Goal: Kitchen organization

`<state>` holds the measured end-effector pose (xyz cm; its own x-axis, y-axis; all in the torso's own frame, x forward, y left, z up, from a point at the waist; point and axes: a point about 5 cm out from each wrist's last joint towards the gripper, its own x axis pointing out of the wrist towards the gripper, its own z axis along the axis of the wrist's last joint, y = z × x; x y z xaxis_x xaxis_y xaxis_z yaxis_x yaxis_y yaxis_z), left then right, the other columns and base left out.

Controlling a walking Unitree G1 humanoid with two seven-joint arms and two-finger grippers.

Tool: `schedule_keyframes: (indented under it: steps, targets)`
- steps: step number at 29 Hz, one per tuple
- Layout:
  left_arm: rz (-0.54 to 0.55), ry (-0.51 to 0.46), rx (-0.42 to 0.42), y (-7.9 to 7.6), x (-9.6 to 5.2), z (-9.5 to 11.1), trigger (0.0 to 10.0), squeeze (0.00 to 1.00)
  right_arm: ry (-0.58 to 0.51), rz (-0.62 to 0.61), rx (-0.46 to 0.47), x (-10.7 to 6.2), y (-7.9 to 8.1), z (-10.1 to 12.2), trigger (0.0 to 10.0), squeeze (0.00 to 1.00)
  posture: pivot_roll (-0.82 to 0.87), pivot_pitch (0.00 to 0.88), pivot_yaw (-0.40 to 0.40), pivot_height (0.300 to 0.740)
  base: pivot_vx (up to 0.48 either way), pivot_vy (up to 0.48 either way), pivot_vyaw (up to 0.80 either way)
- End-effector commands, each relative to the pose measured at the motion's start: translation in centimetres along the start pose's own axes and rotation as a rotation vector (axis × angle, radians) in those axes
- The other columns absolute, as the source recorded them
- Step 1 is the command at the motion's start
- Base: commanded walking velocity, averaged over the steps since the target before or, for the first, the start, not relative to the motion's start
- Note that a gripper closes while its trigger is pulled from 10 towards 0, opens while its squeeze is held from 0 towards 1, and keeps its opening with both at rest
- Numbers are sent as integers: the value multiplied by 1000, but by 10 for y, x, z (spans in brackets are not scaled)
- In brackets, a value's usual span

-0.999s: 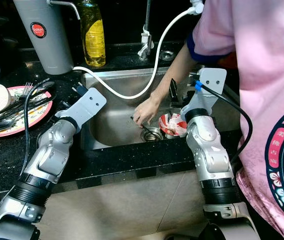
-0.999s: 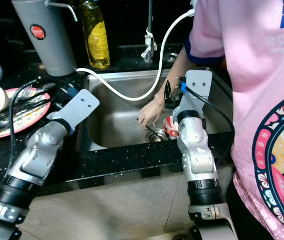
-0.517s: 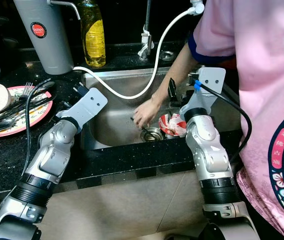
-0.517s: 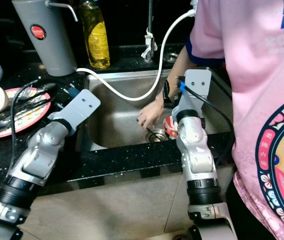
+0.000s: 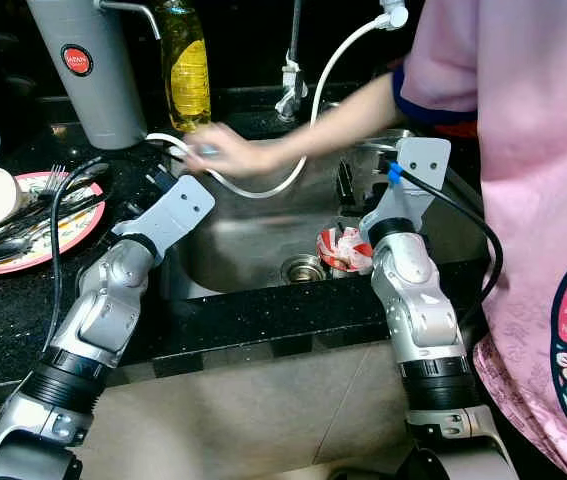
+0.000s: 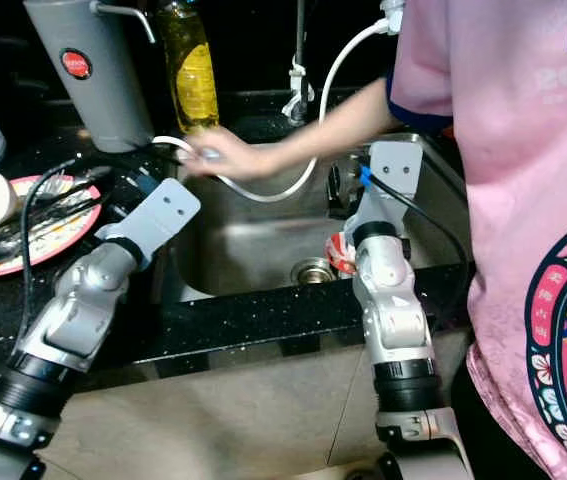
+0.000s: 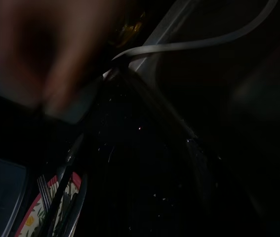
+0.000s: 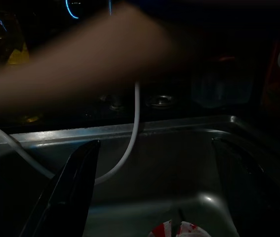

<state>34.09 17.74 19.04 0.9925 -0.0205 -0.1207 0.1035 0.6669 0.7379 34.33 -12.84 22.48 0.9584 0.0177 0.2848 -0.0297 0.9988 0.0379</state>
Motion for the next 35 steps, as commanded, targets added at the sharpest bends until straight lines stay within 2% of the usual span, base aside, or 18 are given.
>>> schedule_keyframes:
  steps: [1, 14, 21, 35]
  targets:
    - [-8, 12, 7, -3, -1, -3, 10000, 0, -4, -8, 4, 0, -1, 1, 10000, 0, 26, 0, 19, 740, 0, 0, 0]
    - [-8, 13, 7, -2, -1, -4, 10000, 0, -6, 0, 8, 1, 2, 2, 10000, 0, 24, 0, 17, 740, 0, 0, 0]
    - [-7, 14, 7, 0, -1, -6, 10000, 0, 5, -20, 2, -3, -4, -1, 10000, 0, 25, 0, 24, 740, 0, 0, 0]
    - [-6, 12, 7, 0, -2, -5, 10000, 0, -1, -4, 13, 0, 1, 0, 10000, 0, 51, 0, 8, 740, 0, 0, 0]
